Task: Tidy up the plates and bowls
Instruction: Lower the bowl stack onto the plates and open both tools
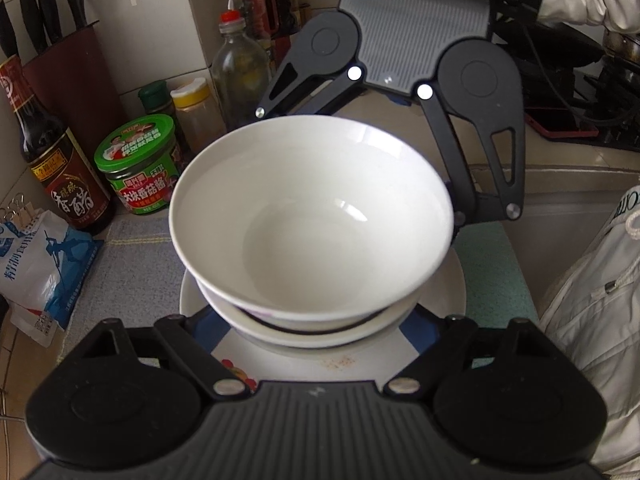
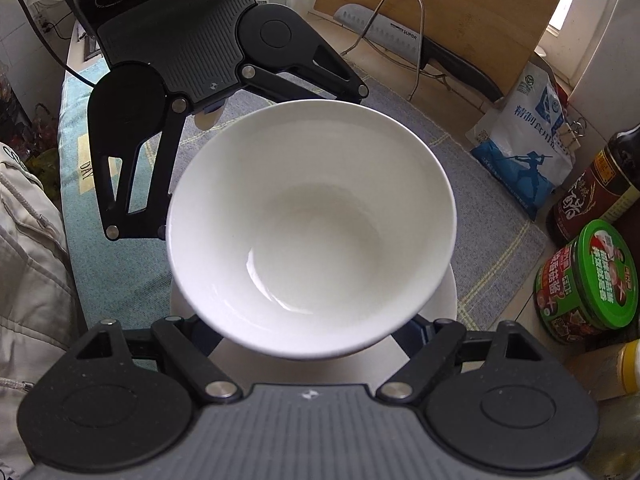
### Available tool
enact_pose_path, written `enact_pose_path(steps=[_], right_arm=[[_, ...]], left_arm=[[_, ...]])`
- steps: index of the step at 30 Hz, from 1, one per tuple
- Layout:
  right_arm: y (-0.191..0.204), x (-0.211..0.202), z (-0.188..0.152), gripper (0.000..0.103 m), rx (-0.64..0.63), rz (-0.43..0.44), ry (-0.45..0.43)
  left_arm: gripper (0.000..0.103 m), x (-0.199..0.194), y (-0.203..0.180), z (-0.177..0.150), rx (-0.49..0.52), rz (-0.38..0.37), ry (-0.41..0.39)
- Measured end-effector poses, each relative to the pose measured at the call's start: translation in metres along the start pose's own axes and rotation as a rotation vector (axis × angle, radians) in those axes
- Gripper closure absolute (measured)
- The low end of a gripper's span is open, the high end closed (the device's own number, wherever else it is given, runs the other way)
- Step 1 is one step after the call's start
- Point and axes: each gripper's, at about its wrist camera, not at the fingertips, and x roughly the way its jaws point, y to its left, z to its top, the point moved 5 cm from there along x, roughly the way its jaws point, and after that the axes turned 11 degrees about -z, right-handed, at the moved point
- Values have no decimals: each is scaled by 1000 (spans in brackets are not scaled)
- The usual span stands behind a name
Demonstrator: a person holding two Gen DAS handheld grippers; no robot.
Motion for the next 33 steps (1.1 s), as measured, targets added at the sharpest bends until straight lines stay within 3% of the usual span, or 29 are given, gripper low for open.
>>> enact_pose_path(steps=[17,24,28,33], right_arm=[[-3,11,0,14,11,1,10],[-3,6,1,2,23,-20,-8],[-3,3,-1,0,31,-33,-14],[-4,0,-2,0,39,-42,-28]], left_arm=[[14,8,4,-6,-35,-8,5],[10,5,0,-6,-23,41,-6],[4,1,-2,-8,-23,88,-16],[3,-1,-5,-8,-39,130,-21]])
